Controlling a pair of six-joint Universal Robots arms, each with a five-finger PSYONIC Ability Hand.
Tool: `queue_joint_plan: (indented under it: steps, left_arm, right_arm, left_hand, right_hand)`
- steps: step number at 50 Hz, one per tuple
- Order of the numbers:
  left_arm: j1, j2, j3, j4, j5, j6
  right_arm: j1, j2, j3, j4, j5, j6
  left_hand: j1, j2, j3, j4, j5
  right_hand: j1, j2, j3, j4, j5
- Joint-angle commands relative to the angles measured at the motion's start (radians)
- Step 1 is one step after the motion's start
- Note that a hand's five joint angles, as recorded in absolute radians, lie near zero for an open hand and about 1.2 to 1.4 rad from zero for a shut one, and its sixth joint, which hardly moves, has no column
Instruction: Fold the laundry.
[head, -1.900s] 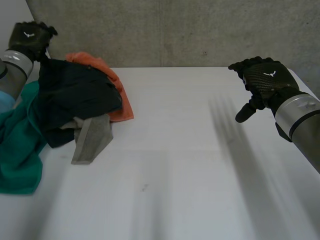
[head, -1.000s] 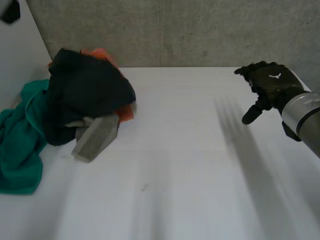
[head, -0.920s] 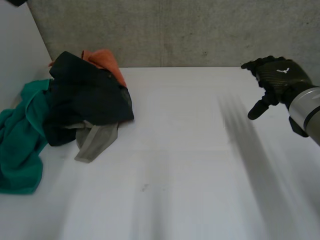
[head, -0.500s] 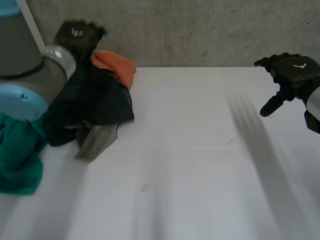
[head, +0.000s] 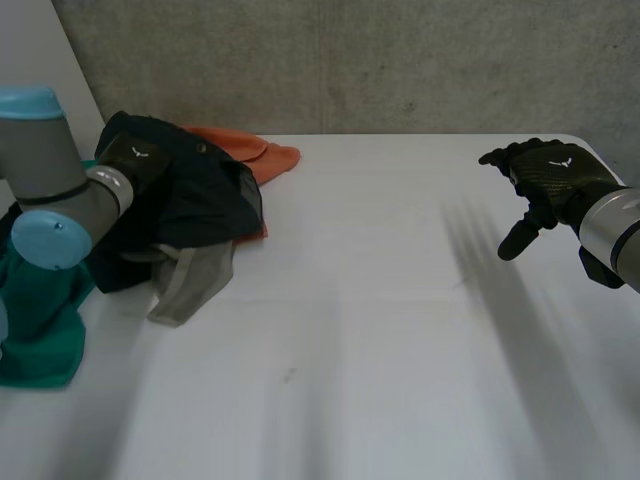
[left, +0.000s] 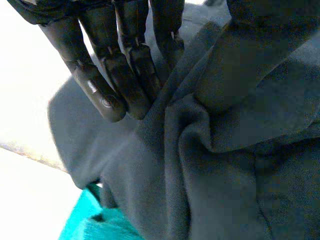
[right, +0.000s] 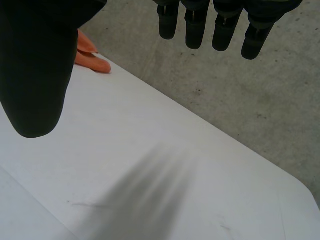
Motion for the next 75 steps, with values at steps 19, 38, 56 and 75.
queue_joint_plan:
  steps: [19,38,56,75]
  left_arm:
    - [-0.422,0.35,0.206,0.009,0.038,-0.6]
    - [-0.482,0.137,0.128,0.006,-0.103,-0.476]
    - [-0.2,-0.135,0.159,0.025,-0.086,-0.017]
    - [-0.264,0.202,0.22,0.066,-0.008,-0.193]
  right_arm:
    - [-0.133,-0.06,-0.063,0.006,0.0,0.065]
    - [-0.171,-0.04,-0.061,0.007,-0.032,0.078]
    - [-0.09,0.035,-0.024,0.01,-0.026,-0.017]
    - [-0.101,0.029,-0.03,0.006,-0.009,-0.04]
  left_hand:
    - [0.27,0.206,0.217,0.205,0.23]
    - [-0.951,-1.016,-1.004,-1.016,-0.991]
    - [-0.86,-0.924,-0.913,-0.925,-0.9]
    - [0.27,0.206,0.217,0.205,0.23]
  right_hand:
    - [-0.037,-0.027,-0.026,-0.027,-0.047]
    - [-0.037,-0.027,-0.026,-0.027,-0.047]
    - [-0.037,-0.027,-0.026,-0.027,-0.047]
    - [-0.037,-0.027,-0.026,-0.027,-0.047]
